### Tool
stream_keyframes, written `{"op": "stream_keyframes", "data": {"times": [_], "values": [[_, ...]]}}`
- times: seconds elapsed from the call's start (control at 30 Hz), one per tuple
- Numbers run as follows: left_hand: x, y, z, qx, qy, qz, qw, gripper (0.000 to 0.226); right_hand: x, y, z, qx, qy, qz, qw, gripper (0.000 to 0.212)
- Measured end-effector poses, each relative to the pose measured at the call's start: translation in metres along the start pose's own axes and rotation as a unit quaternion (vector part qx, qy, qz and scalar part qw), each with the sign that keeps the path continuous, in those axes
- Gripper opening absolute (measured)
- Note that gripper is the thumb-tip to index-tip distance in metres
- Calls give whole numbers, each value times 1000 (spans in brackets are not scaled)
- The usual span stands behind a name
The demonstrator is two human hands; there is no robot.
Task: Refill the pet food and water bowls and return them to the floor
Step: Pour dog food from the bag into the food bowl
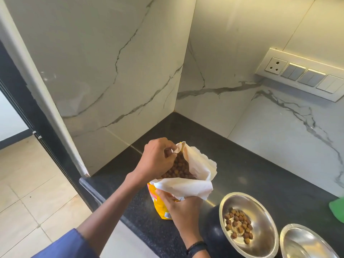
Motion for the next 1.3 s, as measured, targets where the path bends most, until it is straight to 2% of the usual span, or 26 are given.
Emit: {"op": "stream_keyframes", "data": {"times": [0.17,0.23,0.27,0.33,0.4,0.43,0.53,0.57,0.7,0.83,0.87,1.0,1.13,1.3], "values": [[-6,3,0,-9,13,-22,1000,19,-5,11,-5,0,7,-39,999,78],[-10,13,4,-29,20,-42,998,18,-8,13,-16,-29,-24,-30,999,73],[-13,19,8,-42,26,-54,997,18,-9,14,-23,-37,-47,-24,998,73],[-15,29,18,-62,42,-72,995,21,-12,14,-33,-35,-74,-16,997,92],[-17,31,22,-71,46,-58,995,24,-15,14,-36,-34,-85,-7,996,102],[-19,29,22,-77,38,-36,996,25,-16,14,-34,-38,-85,-1,996,95],[-26,25,19,-90,17,51,995,16,-15,14,-26,-18,-65,10,998,55],[-28,25,19,-83,17,71,994,15,-14,14,-23,-12,-58,8,998,50],[-32,22,19,-83,6,94,992,22,-11,16,-17,-4,-37,-14,999,51],[-35,11,21,-125,2,122,985,7,-11,15,-18,3,-31,-13,999,57],[-35,10,21,-133,4,125,983,3,-11,16,-18,5,-33,-12,999,55],[-36,8,16,-148,9,118,982,17,-12,16,-19,10,-38,-1,999,38],[-36,7,9,-174,-5,86,981,25,-13,14,-25,7,-61,23,998,30],[-39,3,1,-220,-24,79,972,27,-15,10,-34,28,-85,35,995,37]]}}
Point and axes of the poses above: each hand's wrist, its own x-axis away from the middle knuckle, its own y-axis out of the back of the hand, z = x × y, the point moved 9 cm from there along -x, towards the middle knuckle, and after that the axes turned 15 degrees about -y, right-handed, at the moved point
